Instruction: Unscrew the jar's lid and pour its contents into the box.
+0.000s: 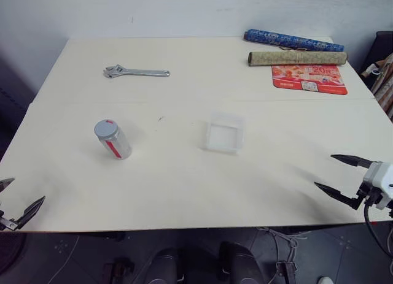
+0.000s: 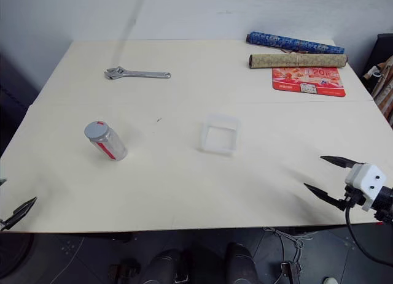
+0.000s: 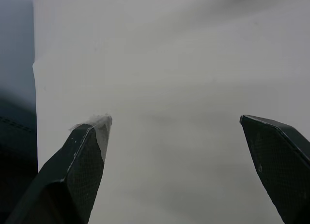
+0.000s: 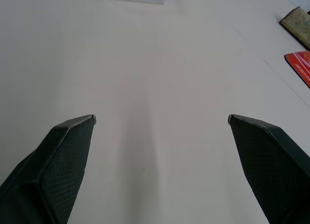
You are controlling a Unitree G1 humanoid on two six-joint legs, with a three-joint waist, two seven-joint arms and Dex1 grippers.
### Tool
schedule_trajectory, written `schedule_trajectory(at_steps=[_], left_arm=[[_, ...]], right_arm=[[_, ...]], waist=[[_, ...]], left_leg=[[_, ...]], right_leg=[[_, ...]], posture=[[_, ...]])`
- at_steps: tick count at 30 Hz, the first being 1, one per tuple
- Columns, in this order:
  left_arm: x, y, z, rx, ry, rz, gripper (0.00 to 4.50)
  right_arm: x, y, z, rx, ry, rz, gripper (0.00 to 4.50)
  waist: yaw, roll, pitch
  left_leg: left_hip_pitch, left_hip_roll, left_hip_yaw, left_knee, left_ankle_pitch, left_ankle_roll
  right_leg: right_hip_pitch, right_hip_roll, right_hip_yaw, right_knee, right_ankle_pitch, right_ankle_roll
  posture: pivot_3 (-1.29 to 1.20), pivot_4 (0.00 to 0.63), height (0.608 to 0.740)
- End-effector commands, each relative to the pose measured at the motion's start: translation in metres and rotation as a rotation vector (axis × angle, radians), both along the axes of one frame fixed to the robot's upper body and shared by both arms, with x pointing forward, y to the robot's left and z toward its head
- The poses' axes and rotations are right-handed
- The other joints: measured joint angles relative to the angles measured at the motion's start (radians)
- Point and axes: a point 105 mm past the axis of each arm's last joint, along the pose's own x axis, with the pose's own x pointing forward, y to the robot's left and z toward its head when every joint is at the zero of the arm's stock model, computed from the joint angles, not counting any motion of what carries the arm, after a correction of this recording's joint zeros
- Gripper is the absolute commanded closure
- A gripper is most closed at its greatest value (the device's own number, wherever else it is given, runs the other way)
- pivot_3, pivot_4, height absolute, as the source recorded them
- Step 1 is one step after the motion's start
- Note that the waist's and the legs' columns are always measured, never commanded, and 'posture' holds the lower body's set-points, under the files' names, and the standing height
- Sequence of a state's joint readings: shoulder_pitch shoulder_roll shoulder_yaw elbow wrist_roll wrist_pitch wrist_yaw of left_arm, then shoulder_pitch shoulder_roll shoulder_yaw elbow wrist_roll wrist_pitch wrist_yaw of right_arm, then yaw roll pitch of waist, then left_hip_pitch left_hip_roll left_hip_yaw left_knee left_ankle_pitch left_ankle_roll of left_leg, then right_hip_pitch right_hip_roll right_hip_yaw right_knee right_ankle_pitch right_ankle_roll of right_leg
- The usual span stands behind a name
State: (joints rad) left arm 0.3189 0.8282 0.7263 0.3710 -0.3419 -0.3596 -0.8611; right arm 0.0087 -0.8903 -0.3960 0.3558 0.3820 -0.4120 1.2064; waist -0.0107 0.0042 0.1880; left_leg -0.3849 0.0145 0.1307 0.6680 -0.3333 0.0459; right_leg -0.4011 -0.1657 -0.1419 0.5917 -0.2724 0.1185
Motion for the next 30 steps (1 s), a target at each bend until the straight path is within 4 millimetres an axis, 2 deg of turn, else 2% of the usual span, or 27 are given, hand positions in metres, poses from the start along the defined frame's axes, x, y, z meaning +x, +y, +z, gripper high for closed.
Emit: schedule_trajectory(at_steps=[1,4,9,13,15,19,25,28,30], left_arm=[[0.001,-0.002,0.008,-0.003,-0.042,0.005,0.02],[-0.003,0.002,0.007,-0.072,-0.047,0.057,0.02],[-0.029,0.011,0.006,-0.332,-0.119,0.175,0.02],[-0.050,0.024,-0.009,-0.390,-0.157,0.331,0.02],[-0.055,0.021,-0.013,-0.412,-0.174,0.356,0.02],[-0.043,-0.013,-0.010,-0.450,-0.239,0.311,0.02],[-0.005,-0.093,0.006,-0.479,-0.338,0.185,0.02],[0.012,-0.109,0.012,-0.503,-0.377,0.204,0.02],[0.030,-0.126,0.017,-0.528,-0.389,0.192,0.02]], right_arm=[[0.002,0.002,0.005,0.042,-0.023,0.002,0.00],[0.008,0.017,0.010,0.145,-0.043,0.038,0.00],[0.003,0.072,0.045,0.415,-0.233,0.235,0.00],[-0.010,0.117,0.053,0.460,-0.284,0.419,0.00],[-0.017,0.134,0.050,0.438,-0.298,0.508,0.00],[-0.011,0.137,0.042,0.446,-0.307,0.510,0.00],[-0.001,0.122,0.025,0.455,-0.285,0.422,0.00],[0.000,0.119,0.021,0.455,-0.278,0.410,0.00],[0.000,0.117,0.018,0.458,-0.277,0.399,0.00]], waist=[[-0.001,0.000,0.000],[-0.003,0.000,0.000],[-0.023,0.000,0.000],[-0.018,-0.001,-0.001],[-0.015,-0.004,-0.003],[0.002,-0.010,-0.006],[0.014,-0.014,-0.008],[0.012,-0.013,-0.008],[0.009,-0.013,-0.008]], left_leg=[[0.000,0.000,0.000,0.000,0.000,0.000],[0.000,0.000,0.000,0.000,0.000,0.000],[0.001,0.001,0.000,0.000,0.003,0.004],[0.002,0.001,0.001,0.000,0.002,0.003],[0.003,0.000,0.001,0.000,0.001,0.001],[0.003,-0.001,0.001,0.002,0.000,0.002],[0.008,-0.001,0.001,0.001,-0.001,0.002],[0.009,-0.001,0.003,0.000,-0.001,0.002],[0.010,0.000,0.004,0.000,-0.001,0.001]], right_leg=[[0.000,0.000,0.000,0.000,0.000,0.000],[0.000,0.000,0.000,0.000,0.000,0.000],[0.001,0.001,0.001,0.004,0.000,0.000],[0.001,0.001,0.003,0.006,0.000,0.000],[0.001,0.001,0.003,0.004,0.000,0.000],[0.003,0.000,0.004,0.002,0.001,0.000],[0.009,-0.001,0.006,-0.002,0.003,0.000],[0.008,0.001,0.007,-0.001,0.003,-0.001],[0.008,0.002,0.007,0.000,0.003,-0.001]], posture=[[0.00,0.150,0.740],[0.00,0.150,0.740],[0.00,0.150,0.740],[0.00,0.150,0.740],[0.00,0.150,0.740],[0.00,0.150,0.740],[0.00,0.150,0.740],[0.00,0.150,0.740],[0.00,0.150,0.740]])
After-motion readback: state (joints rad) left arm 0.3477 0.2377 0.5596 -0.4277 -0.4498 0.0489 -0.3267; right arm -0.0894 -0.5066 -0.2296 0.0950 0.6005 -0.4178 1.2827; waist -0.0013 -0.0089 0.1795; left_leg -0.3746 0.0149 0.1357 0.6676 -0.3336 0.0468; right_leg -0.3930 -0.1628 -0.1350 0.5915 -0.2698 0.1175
